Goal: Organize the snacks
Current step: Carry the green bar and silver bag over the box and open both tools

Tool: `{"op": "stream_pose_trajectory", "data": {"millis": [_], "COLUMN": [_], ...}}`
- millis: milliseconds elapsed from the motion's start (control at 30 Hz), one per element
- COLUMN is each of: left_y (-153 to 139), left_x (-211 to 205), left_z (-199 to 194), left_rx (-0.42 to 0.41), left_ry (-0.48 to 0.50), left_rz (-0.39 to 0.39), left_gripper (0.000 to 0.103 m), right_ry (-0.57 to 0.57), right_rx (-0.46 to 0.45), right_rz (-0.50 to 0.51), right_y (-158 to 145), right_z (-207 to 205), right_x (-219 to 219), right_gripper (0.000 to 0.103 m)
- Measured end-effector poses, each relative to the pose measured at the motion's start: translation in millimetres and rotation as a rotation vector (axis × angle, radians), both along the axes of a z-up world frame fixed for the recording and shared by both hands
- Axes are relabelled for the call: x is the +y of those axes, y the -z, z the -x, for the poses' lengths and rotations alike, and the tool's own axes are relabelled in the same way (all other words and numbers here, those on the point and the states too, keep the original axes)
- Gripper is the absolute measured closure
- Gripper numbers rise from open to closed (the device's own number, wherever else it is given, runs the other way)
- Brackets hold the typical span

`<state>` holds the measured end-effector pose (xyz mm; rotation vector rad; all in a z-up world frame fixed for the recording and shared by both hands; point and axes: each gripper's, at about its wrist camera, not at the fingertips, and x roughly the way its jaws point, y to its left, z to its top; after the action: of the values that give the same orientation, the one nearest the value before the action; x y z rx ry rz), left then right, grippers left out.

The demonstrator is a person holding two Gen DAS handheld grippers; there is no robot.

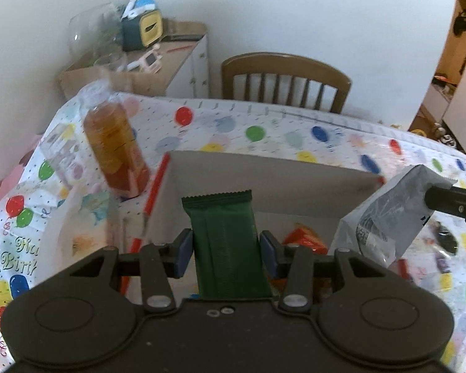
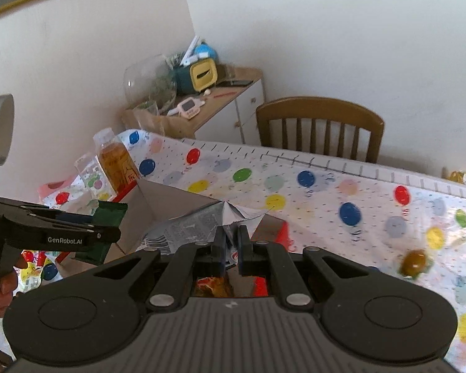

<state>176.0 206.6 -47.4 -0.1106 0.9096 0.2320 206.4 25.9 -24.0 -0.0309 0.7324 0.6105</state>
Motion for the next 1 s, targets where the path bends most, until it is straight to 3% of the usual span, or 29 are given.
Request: {"op": "stream_pose_trajectory", "data": {"millis": [333, 600, 1000], "left_y": [34, 58, 81], "left_x": [24, 22, 12], "left_z": [-25, -46, -56], "left_rx": [0.063, 0.12, 0.19], "left_ry": [-0.013, 0.027, 0.065], "left_rz": [-0.009, -0.015, -0.009], "left_gripper": [0.059, 0.059, 0.058], "right_ry": [0.006, 0.006, 0.023], "right_rx": [0.047, 0.093, 0.142], "right_rz": [0.077, 0.111, 0.139], "right_y": [37, 58, 61], "right_z": [-25, -32, -31], "right_x": [50, 59, 52], "right_gripper": [0.097, 0.096, 0.095]}}
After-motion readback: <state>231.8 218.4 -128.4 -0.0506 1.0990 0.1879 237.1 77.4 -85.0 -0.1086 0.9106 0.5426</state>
